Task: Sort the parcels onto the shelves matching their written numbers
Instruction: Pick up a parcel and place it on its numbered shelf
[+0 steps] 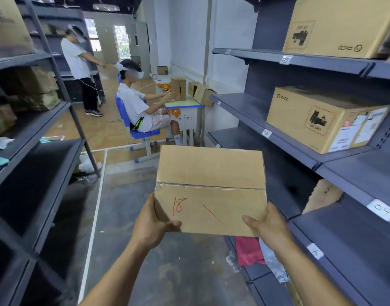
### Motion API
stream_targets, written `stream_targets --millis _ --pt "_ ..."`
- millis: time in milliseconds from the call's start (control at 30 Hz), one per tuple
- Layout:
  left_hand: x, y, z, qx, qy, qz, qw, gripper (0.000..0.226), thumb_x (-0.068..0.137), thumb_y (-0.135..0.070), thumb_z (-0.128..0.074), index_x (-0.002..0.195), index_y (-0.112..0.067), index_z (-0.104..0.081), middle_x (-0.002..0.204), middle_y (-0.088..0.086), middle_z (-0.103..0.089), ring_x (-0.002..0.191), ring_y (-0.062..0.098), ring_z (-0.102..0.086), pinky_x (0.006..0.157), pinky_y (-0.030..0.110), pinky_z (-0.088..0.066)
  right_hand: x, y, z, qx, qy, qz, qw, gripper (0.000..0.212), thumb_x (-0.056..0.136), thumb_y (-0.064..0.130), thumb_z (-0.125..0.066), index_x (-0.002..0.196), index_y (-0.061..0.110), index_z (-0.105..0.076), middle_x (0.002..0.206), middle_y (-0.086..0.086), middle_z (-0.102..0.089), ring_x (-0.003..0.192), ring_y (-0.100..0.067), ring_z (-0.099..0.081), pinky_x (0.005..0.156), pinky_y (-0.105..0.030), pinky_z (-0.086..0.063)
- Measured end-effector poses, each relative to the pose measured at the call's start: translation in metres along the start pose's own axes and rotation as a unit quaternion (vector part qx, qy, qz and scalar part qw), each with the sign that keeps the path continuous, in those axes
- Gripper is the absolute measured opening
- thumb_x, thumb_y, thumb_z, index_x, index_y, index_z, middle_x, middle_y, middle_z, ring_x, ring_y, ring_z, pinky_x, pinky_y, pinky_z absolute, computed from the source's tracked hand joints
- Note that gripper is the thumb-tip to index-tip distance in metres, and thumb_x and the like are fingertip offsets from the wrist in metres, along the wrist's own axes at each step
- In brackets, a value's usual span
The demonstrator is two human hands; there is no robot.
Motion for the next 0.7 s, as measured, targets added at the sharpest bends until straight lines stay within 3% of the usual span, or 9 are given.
stream_targets --millis 67,167,267,433,500,600,700 --pt "0.031 0.005 -0.003 0.004 0.005 0.004 1.0 0.079 0.059 -0.013 -0.092 0.121 -0.033 -0.046 0.109 -0.016 -0.062 0.093 0.003 -0.058 0.06 0.011 -0.045 0.03 -0.001 -0.015 0.014 0.006 -0.013 1.0 0.063 0.061 0.045 -0.081 0.117 0.026 -0.056 0.109 0.008 -0.071 0.101 -0.015 -0.066 0.094 -0.044 -0.054" --pt "0.081 0.011 -0.006 0.014 -0.002 0.019 1.0 0.088 0.049 -0.022 -0.094 0.123 -0.035 -0.048 0.112 -0.016 -0.064 0.101 0.009 -0.061 0.076 0.03 -0.051 0.077 0.005 -0.033 0.004 0.019 -0.033 0.999 0.046 0.074 0.035 -0.08 0.111 0.025 -0.056 0.101 0.01 -0.071 0.091 -0.011 -0.067 0.081 -0.037 -0.055" --pt "0.127 0.013 -0.006 0.023 -0.006 0.031 0.999 0.088 0.049 -0.023 -0.094 0.123 -0.035 -0.049 0.114 -0.015 -0.065 0.103 0.012 -0.061 0.077 0.031 -0.049 0.125 0.012 -0.05 -0.018 0.034 -0.03 0.999 0.062 0.061 0.054 -0.073 0.114 0.026 -0.057 0.097 0.016 -0.072 0.09 -0.009 -0.069 0.08 -0.039 -0.056" --pt "0.192 0.022 -0.006 0.032 -0.001 0.037 0.999 0.09 0.051 -0.026 -0.095 0.127 -0.033 -0.046 0.117 -0.014 -0.063 0.106 0.014 -0.059 0.084 0.034 -0.05 0.191 0.02 -0.077 -0.005 0.058 -0.02 0.998 0.061 0.062 0.054 -0.073 0.117 0.029 -0.059 0.103 0.017 -0.073 0.095 -0.006 -0.07 0.085 -0.042 -0.058" --pt "0.217 0.022 -0.005 0.028 0.007 0.036 0.999 0.091 0.052 -0.025 -0.095 0.128 -0.033 -0.046 0.117 -0.015 -0.062 0.107 0.013 -0.059 0.081 0.03 -0.05 0.211 0.021 -0.084 0.003 0.061 -0.024 0.998 0.062 0.063 0.054 -0.074 0.118 0.031 -0.059 0.105 0.017 -0.073 0.098 -0.007 -0.069 0.088 -0.044 -0.057" --pt "0.255 0.02 -0.002 0.01 0.029 0.022 0.999 0.083 0.056 -0.015 -0.094 0.122 -0.034 -0.046 0.111 -0.018 -0.06 0.101 0.008 -0.058 0.067 0.011 -0.043 0.229 0.04 -0.095 0.034 0.043 -0.041 0.998 0.055 0.07 0.043 -0.079 0.119 0.034 -0.056 0.109 0.015 -0.071 0.102 -0.01 -0.067 0.091 -0.043 -0.055" --pt "0.297 0.023 0.0 -0.015 0.066 0.012 0.998 0.078 0.062 -0.007 -0.091 0.121 -0.032 -0.046 0.109 -0.019 -0.059 0.098 0.004 -0.057 0.058 0.011 -0.048 0.249 0.054 -0.111 0.063 0.02 -0.052 0.996 0.038 0.083 0.027 -0.078 0.114 0.031 -0.055 0.106 0.006 -0.071 0.075 -0.007 -0.06 0.065 -0.029 -0.049"
Point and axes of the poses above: each hand's wrist, its own x-axis towards the middle knuckle, its own z-axis out of the back of the hand, y = z × x, the point moved 1 cm from there along x, towards the middle knuckle
